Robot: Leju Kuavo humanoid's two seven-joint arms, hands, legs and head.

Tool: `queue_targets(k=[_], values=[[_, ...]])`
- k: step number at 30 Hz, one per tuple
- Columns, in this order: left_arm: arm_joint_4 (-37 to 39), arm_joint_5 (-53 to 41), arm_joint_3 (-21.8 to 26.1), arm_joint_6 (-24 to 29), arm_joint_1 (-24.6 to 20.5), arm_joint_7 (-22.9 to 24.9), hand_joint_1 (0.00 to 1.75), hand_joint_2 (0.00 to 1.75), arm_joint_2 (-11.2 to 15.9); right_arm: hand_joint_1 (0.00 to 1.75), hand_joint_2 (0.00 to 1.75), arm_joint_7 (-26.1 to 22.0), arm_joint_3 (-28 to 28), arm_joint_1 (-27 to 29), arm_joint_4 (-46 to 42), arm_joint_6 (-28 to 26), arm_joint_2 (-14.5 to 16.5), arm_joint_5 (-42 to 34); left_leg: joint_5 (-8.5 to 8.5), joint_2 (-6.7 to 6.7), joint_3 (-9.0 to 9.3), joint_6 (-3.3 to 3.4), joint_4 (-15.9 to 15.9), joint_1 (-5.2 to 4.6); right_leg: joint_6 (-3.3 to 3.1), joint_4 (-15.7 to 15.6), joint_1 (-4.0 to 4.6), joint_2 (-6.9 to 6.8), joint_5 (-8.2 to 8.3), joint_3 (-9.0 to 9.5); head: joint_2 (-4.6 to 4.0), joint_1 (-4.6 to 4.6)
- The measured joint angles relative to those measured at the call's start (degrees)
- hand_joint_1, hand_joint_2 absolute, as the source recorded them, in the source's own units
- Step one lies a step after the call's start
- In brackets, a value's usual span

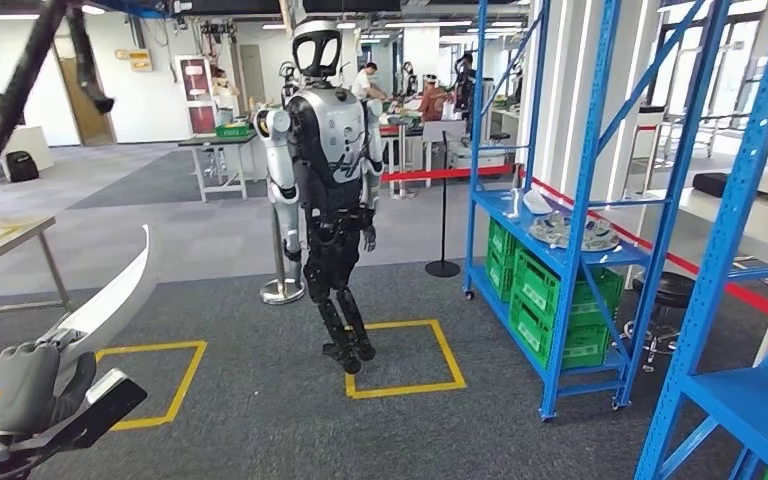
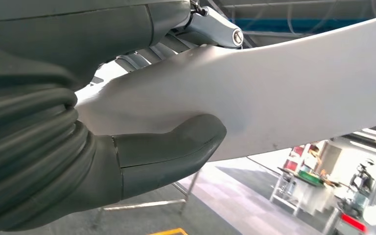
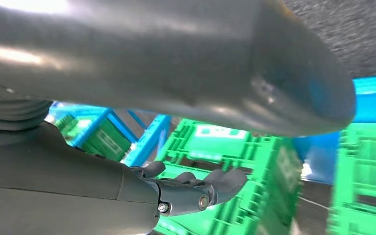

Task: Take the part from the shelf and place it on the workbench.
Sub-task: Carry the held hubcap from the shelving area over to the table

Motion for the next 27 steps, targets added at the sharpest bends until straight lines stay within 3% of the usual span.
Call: queue_targets(k=[2, 3, 5, 7, 9, 10, 11, 12, 14, 16, 19, 20, 27], values=[[0.1, -0.1, 0.0, -0.3, -0.4, 0.0, 1.57, 1.75, -0.1, 0.0, 0.0, 0.0, 0.0, -0.1, 0.0, -0.1, 0.2, -0.1, 0.13, -1.33, 0.21, 0.51, -0.5, -0.15, 0.49, -0.2, 0.07, -1.63, -0.24, 0.39, 0.01, 0.1], [0.1, 0.0, 0.0, -0.4, -0.5, -0.1, 1.57, 1.75, -0.1, 0.0, 0.0, 0.0, 0.0, -0.2, 0.0, -0.3, 0.2, -0.1, 0.34, -2.18, 0.46, 0.74, -0.9, 0.0, 0.77, 0.0, -0.02, -1.57, -0.53, 0.58, 0.01, 0.1], [0.1, 0.1, 0.0, -0.5, -1.0, -0.3, 1.57, 1.75, -0.4, 0.0, 0.0, 0.0, 0.0, -0.3, 0.0, -0.6, 0.2, -0.1, 0.78, -3.68, 0.96, 1.26, -1.6, 0.55, 1.33, 2.8, -0.21, 1.45, -2.32, -0.44, 0.0, 0.18], [0.3, 0.3, 0.0, -0.5, -1.3, -0.4, 1.57, 1.75, -0.9, 0.0, 0.0, 0.1, -0.1, 0.0, 0.0, -0.8, 0.1, -0.1, 0.94, -5.27, 0.94, 1.51, -1.8, 0.96, 1.75, 9.8, -0.47, 5.42, -5.38, -3.98, 0.0, 0.32], [0.4, 0.4, 0.0, -0.5, -1.1, -0.5, 1.57, 1.75, -1.3, 0.0, 0.0, 0.2, -0.2, 0.3, 0.0, -0.9, 0.0, 0.0, 0.93, -7.1, 0.89, 1.49, -1.6, 1.13, 2.06, 15.2, -0.56, 6.5, -6.55, -7.23, 0.01, 0.43], [0.5, 0.4, 0.0, -0.5, -1.0, -0.5, 1.57, 1.75, -1.4, 0.0, 0.0, 0.2, -0.3, 0.3, 0.0, -0.9, -0.1, 0.0, 0.89, -7.99, 0.87, 1.41, -1.5, 1.21, 2.16, 15.0, -0.63, 6.6, -5.55, -7.53, 0.01, 0.45], [0.6, 0.4, 0.0, -0.5, -0.9, -0.4, 1.57, 1.75, -1.5, 0.0, 0.0, 0.2, -0.3, 0.3, 0.0, -1.0, -0.1, 0.0, 0.78, -8.66, 0.86, 1.24, -1.2, 1.32, 2.27, 12.5, -0.74, 6.7, -3.57, -6.67, 0.01, 0.47], [0.6, 0.4, 0.0, -0.6, -1.0, -0.4, 1.57, 1.75, -1.6, 0.0, 0.0, 0.2, -0.4, 0.2, 0.0, -1.2, -0.2, 0.0, 0.59, -9.3, 0.8, 0.97, -0.8, 1.46, 2.42, 8.5, -0.91, 6.85, -1.34, -5.05, 0.01, 0.49], [0.6, 0.2, 0.0, -0.8, -1.3, -0.3, 1.57, 1.75, -1.7, 0.0, 0.0, 0.2, -0.4, 0.1, 0.0, -1.6, -0.1, 0.1, 0.15, -10.3, 0.37, 0.23, 0.1, 1.56, 2.52, 2.1, -1.0, 7.46, 1.04, -2.36, 0.0, 0.51], [0.6, 0.0, 0.0, -1.2, -1.6, -0.2, 1.57, 1.75, -1.7, 0.0, 0.0, 0.3, -0.5, -0.1, 0.1, -1.9, 0.0, 0.1, 0.02, -10.95, -0.13, 0.19, 0.5, 1.44, 2.15, 0.4, -0.99, 7.79, 1.09, -1.78, 0.0, 0.47], [0.6, -0.2, 0.0, -1.6, -1.8, -0.2, 1.57, 1.75, -1.6, 0.0, 0.0, 0.4, -0.6, -0.1, 0.1, -2.4, 0.1, 0.1, 0.32, -10.85, -0.11, 1.72, 0.1, 1.24, 1.6, 0.3, -1.05, 7.82, 1.46, -1.82, 0.01, 0.3], [0.6, -0.2, 0.0, -1.6, -1.9, -0.2, 1.57, 1.75, -1.6, 0.0, 0.0, 0.4, -0.7, -0.1, 0.1, -2.5, 0.1, 0.1, 0.35, -10.67, -0.01, 1.93, 0.0, 1.21, 1.5, 0.3, -1.03, 7.95, 1.5, -1.84, 0.01, 0.27], [0.6, -0.4, 0.0, -1.9, -2.4, 0.1, 1.57, 1.75, -1.6, 0.0, 0.0, 0.4, -1.1, -0.1, 0.1, -2.4, 0.3, 0.1, 0.26, -9.65, 0.45, 1.61, -0.5, 1.21, 0.94, 0.3, -0.87, 8.78, 1.49, -1.93, 0.01, 0.16]])
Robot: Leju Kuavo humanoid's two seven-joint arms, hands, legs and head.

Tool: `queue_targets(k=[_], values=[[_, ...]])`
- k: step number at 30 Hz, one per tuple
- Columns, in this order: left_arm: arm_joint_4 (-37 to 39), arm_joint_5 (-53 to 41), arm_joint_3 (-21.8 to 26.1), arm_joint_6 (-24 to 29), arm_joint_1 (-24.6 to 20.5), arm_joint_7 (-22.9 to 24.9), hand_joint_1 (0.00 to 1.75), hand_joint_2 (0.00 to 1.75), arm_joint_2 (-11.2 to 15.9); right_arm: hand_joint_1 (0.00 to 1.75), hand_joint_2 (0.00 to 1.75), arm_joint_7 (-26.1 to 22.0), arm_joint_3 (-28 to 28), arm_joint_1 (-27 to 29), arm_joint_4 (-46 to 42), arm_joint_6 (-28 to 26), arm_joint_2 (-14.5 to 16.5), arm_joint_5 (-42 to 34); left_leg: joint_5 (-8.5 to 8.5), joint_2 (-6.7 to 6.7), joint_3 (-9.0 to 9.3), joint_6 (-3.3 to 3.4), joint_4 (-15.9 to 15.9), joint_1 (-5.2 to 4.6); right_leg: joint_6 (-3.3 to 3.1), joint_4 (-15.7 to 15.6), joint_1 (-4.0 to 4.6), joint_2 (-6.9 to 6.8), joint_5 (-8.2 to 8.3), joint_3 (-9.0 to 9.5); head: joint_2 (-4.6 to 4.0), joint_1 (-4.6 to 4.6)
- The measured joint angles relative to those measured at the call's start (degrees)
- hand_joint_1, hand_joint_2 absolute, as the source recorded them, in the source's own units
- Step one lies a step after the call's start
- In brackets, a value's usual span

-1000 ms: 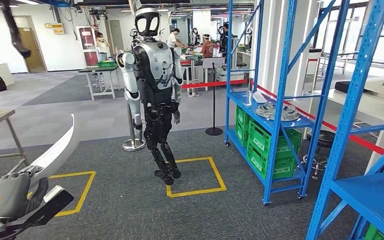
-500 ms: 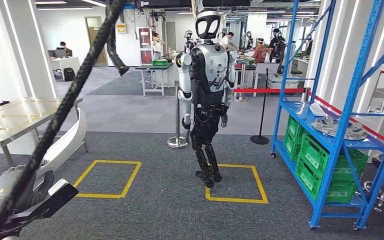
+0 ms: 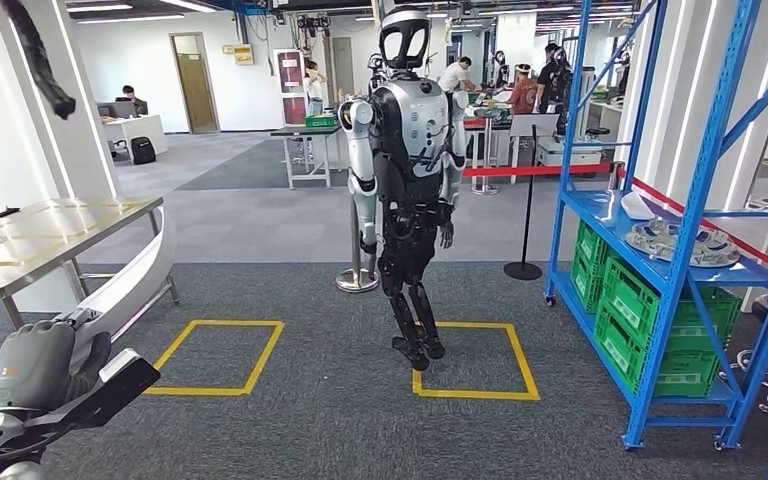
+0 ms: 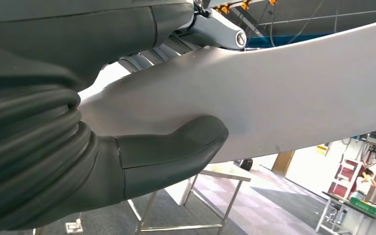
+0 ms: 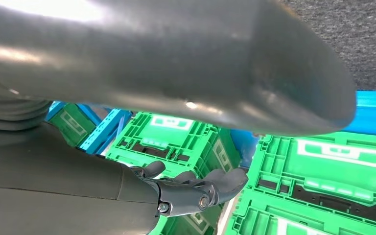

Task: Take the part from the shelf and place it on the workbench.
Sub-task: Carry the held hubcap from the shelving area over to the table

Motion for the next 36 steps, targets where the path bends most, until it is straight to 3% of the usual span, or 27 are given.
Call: queue_targets(k=[4, 6, 36], values=[[0.1, -0.1, 0.0, -0.2, 0.0, 0.0, 1.57, 1.75, 0.0, 0.0, 0.0, 0.1, -0.1, 0.0, 0.0, 0.2, 0.0, -0.1, 0.04, 0.04, 0.02, -2.08, -0.2, 0.1, -0.07, 0.0, 0.08, -0.01, -0.01, -0.07, 0.0, -0.01], [0.2, -0.1, 0.0, -0.2, 0.0, 0.1, 1.57, 1.75, 0.0, 0.0, 0.0, 0.2, -0.2, 0.0, 0.0, 0.3, 0.0, -0.1, 0.05, 0.04, 0.01, -2.56, -0.3, 0.17, -0.07, 0.0, 0.06, -0.02, -0.01, -0.07, 0.0, 0.0], [0.3, 0.3, 0.0, -0.3, 0.6, -0.1, 1.57, 1.75, 0.5, 0.0, 0.0, 0.7, -0.3, 0.0, 0.0, 1.2, 0.0, 0.3, -0.04, 0.0, -0.11, -2.36, -0.2, 0.03, 0.27, -0.7, -0.07, -0.02, 0.19, 0.29, 0.0, 0.0]])
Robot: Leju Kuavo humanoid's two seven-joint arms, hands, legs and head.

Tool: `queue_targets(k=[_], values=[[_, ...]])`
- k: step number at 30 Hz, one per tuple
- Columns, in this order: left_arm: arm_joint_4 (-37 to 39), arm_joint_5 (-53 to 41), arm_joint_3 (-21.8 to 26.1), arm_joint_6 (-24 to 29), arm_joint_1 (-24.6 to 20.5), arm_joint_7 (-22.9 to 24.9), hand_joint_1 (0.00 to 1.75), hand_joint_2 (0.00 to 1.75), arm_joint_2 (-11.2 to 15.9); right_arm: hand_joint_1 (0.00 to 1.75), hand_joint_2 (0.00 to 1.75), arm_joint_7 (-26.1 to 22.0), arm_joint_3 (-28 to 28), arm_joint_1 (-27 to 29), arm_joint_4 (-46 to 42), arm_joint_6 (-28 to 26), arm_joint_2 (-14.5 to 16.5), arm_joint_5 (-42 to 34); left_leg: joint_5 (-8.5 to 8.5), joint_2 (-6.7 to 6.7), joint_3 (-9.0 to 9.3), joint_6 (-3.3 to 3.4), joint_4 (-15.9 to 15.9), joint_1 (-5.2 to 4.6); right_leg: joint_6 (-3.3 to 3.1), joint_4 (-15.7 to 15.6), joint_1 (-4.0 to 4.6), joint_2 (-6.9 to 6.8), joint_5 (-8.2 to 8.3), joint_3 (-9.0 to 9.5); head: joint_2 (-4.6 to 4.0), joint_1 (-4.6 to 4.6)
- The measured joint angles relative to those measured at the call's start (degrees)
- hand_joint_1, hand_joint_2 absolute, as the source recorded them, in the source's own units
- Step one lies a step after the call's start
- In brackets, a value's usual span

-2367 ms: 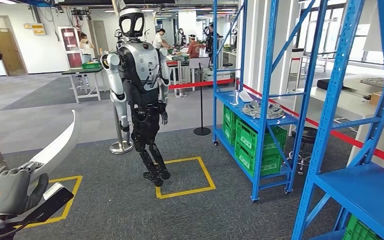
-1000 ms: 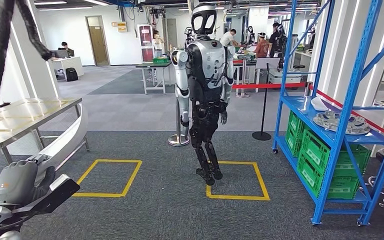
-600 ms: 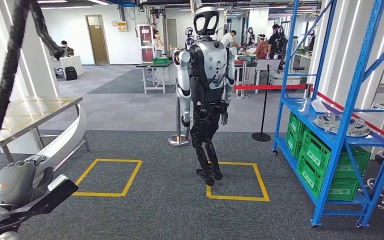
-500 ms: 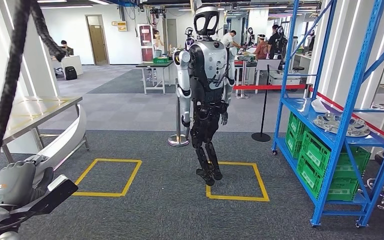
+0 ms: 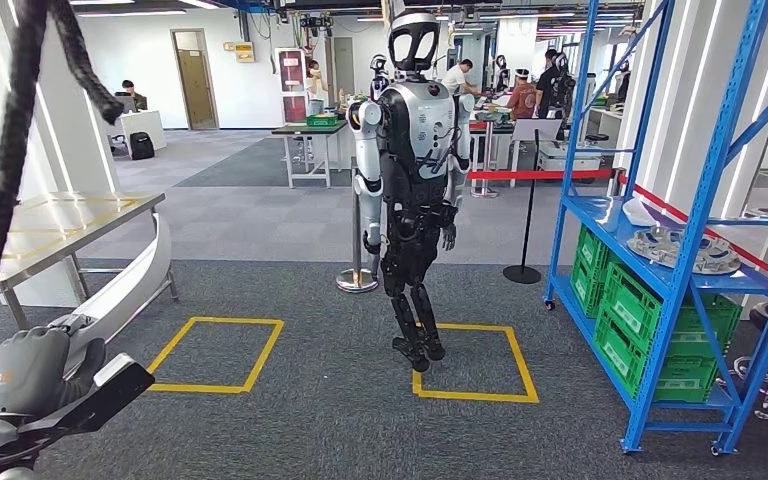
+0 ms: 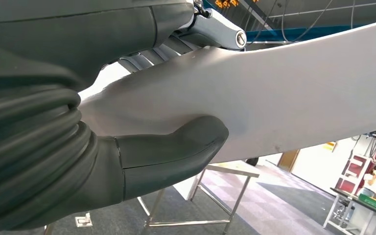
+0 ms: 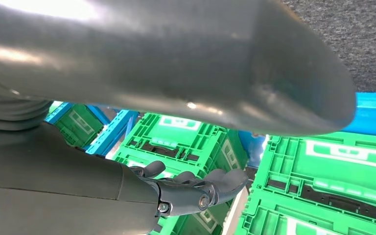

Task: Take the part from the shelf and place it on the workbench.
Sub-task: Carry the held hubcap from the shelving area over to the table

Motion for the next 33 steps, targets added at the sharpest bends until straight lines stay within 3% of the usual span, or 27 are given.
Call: queue_targets(k=[33], values=[[0.0, -0.3, 0.0, -0.7, 0.3, 0.6, 1.57, 1.75, 0.5, 0.0, 0.0, -0.1, 0.0, 0.0, 0.0, -0.2, 0.0, 0.5, 0.0, 0.0, 0.0, 0.01, 0.0, 0.0, 0.0, 0.0, 0.0, 0.0, 0.0, 0.01, 0.0, 0.0]])
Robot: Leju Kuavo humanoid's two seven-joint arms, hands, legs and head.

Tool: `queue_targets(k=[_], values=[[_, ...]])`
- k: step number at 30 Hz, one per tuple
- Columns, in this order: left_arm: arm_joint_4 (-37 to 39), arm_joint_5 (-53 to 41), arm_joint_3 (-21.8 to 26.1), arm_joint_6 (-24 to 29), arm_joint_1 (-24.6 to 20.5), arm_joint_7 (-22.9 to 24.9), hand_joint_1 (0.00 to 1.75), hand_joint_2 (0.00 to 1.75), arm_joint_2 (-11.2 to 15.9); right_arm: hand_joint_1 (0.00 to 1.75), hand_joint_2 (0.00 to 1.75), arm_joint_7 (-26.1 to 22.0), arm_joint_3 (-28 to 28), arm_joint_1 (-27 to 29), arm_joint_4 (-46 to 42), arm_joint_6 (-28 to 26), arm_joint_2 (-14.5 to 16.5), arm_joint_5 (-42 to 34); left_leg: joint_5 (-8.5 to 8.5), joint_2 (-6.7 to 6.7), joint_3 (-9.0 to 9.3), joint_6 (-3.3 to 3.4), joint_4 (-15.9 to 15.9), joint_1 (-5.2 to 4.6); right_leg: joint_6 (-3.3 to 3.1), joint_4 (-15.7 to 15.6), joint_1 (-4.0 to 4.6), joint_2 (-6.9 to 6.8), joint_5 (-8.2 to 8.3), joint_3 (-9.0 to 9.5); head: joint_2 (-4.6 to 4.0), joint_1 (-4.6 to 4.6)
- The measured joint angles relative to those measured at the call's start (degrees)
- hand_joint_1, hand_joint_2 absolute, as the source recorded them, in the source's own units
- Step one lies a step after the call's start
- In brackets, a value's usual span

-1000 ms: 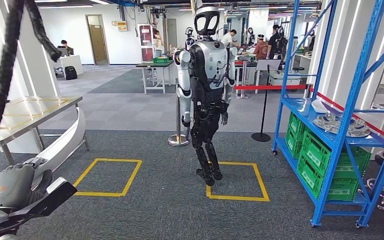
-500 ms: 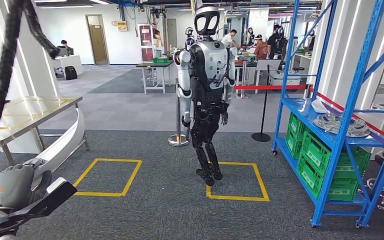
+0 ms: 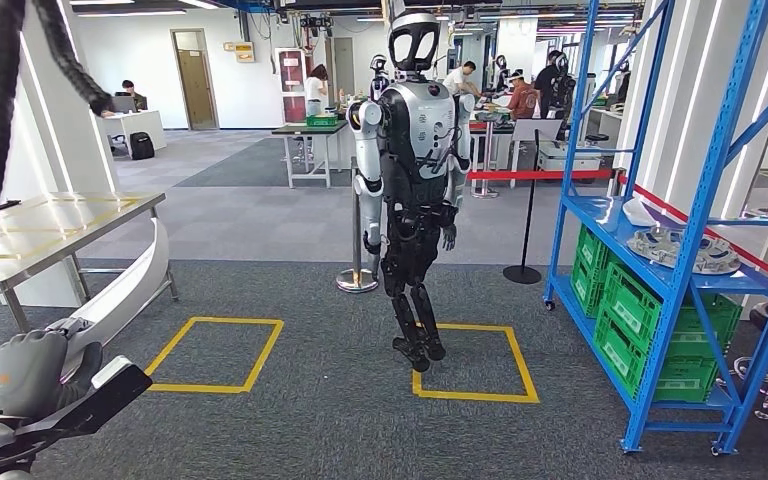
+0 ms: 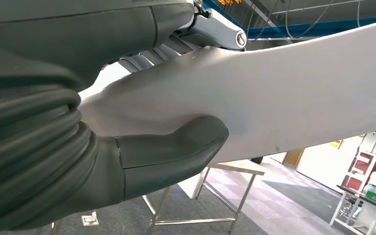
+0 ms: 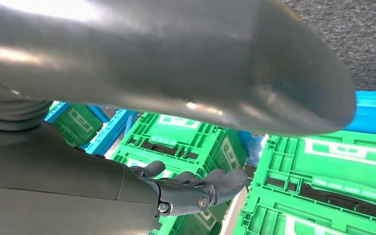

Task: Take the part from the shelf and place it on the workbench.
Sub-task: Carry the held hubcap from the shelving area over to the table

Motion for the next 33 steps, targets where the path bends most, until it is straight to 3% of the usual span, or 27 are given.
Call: queue_targets(k=[9, 14, 16, 18, 20, 21, 22, 24, 25, 28, 30, 31, 33], values=[[0.1, 0.0, 0.0, -0.1, 0.0, 0.1, 1.57, 1.75, -0.1, 0.0, 0.0, 0.2, 0.0, 0.0, 0.0, 0.0, 0.2, -0.3, -0.27, 0.02, -0.15, 0.51, 0.5, -0.3, 0.41, -0.1, -0.26, 0.02, 0.0, 0.07, 0.0, 0.0], [0.2, 0.0, 0.0, -0.1, -0.2, 0.2, 1.57, 1.75, -0.3, 0.0, 0.0, 0.1, -0.1, 0.0, 0.0, -0.1, 0.3, -0.5, -0.02, 0.27, 0.38, 1.52, -0.4, -0.21, 1.24, -0.2, -0.31, -0.16, -0.15, 0.19, 0.0, 0.03], [0.2, 0.0, 0.0, -0.1, -0.5, 0.2, 1.57, 1.75, -0.5, 0.0, 0.0, 0.1, -0.1, 0.0, 0.0, -0.2, 0.3, -0.5, 0.4, 0.58, 1.12, 2.05, -1.3, 0.2, 1.52, 2.8, -0.09, -0.88, -1.85, -1.2, 0.0, 0.12], [0.4, 0.0, 0.0, -0.1, -0.6, 0.3, 1.57, 1.75, -0.6, 0.0, 0.0, 0.1, -0.1, 0.0, 0.0, -0.2, 0.3, -0.5, 0.36, 0.8, 1.32, 2.3, -1.5, 0.25, 1.75, 10.4, -0.09, -1.36, -5.19, -5.22, 0.0, 0.22], [0.7, 0.0, 0.0, -0.1, -0.4, 0.3, 1.57, 1.75, -0.7, 0.0, 0.0, 0.1, -0.1, 0.0, 0.0, -0.2, 0.2, -0.5, 0.14, 0.88, 1.33, 2.22, -1.3, 0.29, 2.0, 16.0, -0.21, -1.5, -6.44, -8.64, 0.0, 0.28], [0.9, 0.0, 0.0, -0.1, -0.2, 0.3, 1.57, 1.75, -0.7, 0.0, 0.0, 0.1, -0.1, 0.0, 0.0, -0.2, 0.2, -0.5, -0.02, 0.89, 1.34, 2.05, -1.2, 0.37, 2.11, 15.5, -0.26, -1.56, -5.38, -8.69, 0.0, 0.29], [0.9, 0.0, 0.0, -0.1, -0.2, 0.2, 1.57, 1.75, -0.7, 0.0, 0.0, 0.1, -0.1, 0.0, 0.0, -0.1, 0.1, -0.5, -0.28, 0.88, 1.35, 1.78, -0.9, 0.54, 2.24, 12.5, -0.35, -1.61, -3.42, -7.45, 0.0, 0.29], [1.0, 0.0, 0.0, -0.1, -0.3, 0.2, 1.57, 1.75, -0.8, 0.0, 0.0, 0.2, -0.1, 0.0, 0.0, -0.1, 0.1, -0.5, -1.1, 0.84, 1.14, 0.95, 0.1, 0.74, 2.52, 4.4, -0.5, -1.38, -0.06, -3.57, 0.0, 0.33], [1.0, 0.0, 0.0, -0.1, -0.3, 0.2, 1.57, 1.75, -0.8, 0.0, 0.0, 0.2, -0.1, 0.0, 0.0, 0.0, 0.1, -0.5, -1.49, 0.76, 0.98, 0.54, 0.6, 0.74, 2.26, 1.8, -0.52, -1.23, 0.71, -2.22, 0.0, 0.29], [1.0, 0.0, 0.0, -0.1, -0.3, 0.1, 1.57, 1.75, -0.9, 0.0, 0.0, 0.3, -0.1, 0.0, 0.1, 0.0, 0.2, -0.5, -1.92, 0.43, 0.76, -0.21, 0.8, 0.59, 0.67, 0.8, -0.41, -1.18, 0.61, -1.63, 0.0, 0.13], [1.1, 0.0, 0.0, -0.1, -0.3, 0.1, 1.57, 1.75, -0.8, 0.0, 0.0, 0.4, -0.2, 0.0, 0.1, 0.0, 0.2, -0.5, -2.61, 1.49, 0.34, -0.68, 1.8, 0.57, -0.15, 0.7, -0.45, -1.43, 0.53, -1.38, 0.0, 0.03], [1.1, 0.0, 0.0, -0.1, -0.3, 0.1, 1.57, 1.75, -0.7, 0.0, 0.0, 0.4, -0.2, 0.0, 0.1, 0.0, 0.2, -0.5, -3.69, 2.4, -0.62, -0.93, 3.8, 0.59, -0.5, 0.6, -0.46, -1.55, 0.48, -1.2, 0.0, -0.05], [1.2, 0.1, 0.0, 0.0, -0.2, 0.0, 1.57, 1.75, -0.7, 0.0, 0.0, 0.4, -0.3, 0.1, 0.1, 0.0, 0.1, -0.4, -6.9, 4.01, -4.24, -1.28, 10.9, 0.64, -0.94, 0.6, -0.29, -1.79, 0.3, -0.96, 0.0, -0.2]])
